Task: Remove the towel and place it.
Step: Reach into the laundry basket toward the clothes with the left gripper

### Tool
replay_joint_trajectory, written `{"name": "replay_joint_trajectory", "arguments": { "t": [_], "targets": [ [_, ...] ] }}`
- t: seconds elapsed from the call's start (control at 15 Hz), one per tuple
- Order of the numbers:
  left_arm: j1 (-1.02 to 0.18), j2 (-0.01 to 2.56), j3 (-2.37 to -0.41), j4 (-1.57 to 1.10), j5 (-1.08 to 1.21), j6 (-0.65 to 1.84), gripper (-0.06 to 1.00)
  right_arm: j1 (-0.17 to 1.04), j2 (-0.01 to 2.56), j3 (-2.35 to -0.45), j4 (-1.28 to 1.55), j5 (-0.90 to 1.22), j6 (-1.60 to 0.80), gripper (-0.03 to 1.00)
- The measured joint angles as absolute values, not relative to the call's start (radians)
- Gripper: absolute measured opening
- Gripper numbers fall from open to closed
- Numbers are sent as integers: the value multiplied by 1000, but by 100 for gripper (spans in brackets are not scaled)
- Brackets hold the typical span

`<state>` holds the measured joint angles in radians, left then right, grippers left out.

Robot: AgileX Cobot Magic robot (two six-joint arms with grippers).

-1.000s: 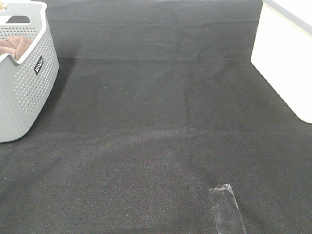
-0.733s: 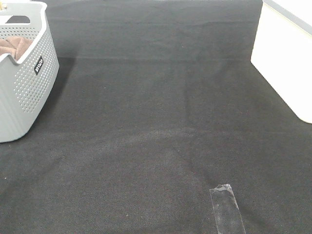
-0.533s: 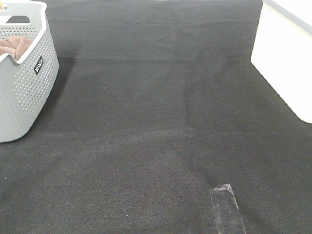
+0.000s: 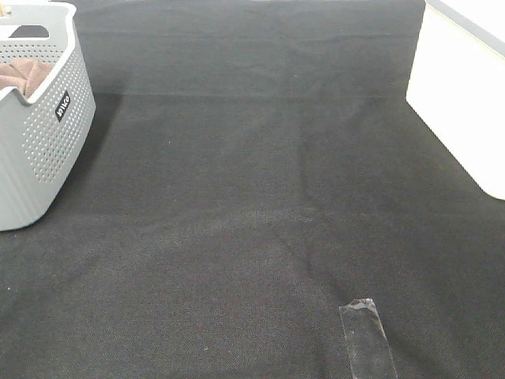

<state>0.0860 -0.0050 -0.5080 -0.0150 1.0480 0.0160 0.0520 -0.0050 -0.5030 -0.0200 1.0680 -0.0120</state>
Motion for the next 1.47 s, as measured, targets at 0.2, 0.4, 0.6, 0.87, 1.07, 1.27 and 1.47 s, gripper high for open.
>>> {"name": "replay_joint_trajectory", "arguments": {
  "t": [0.2, 0.4, 0.6, 0.87, 1.07, 1.27, 1.47],
  "targets": [
    [86, -5, -508, -15, 1048, 16, 99, 52, -5, -503, -20, 1068, -12, 76],
    [86, -5, -508, -15, 1048, 16, 99, 52, -5, -503, -20, 1068, -12, 76],
    [86, -5, -508, -15, 1048, 16, 99, 52, -5, -503, -20, 1068, -12, 76],
    [86, -5, -508, -15, 1048, 16, 99, 52, -5, -503, -20, 1068, -12, 76],
    [86, -5, -508, -15, 1048, 16, 99, 52, -5, -503, -20, 1068, -12, 76],
    [86, -5, -508, -15, 1048, 16, 99, 52, -5, -503, -20, 1068, -12, 76],
    [86, -5, -508, -15, 1048, 16, 99, 52, -5, -503, -20, 1068, -12, 76]
  ]
}}
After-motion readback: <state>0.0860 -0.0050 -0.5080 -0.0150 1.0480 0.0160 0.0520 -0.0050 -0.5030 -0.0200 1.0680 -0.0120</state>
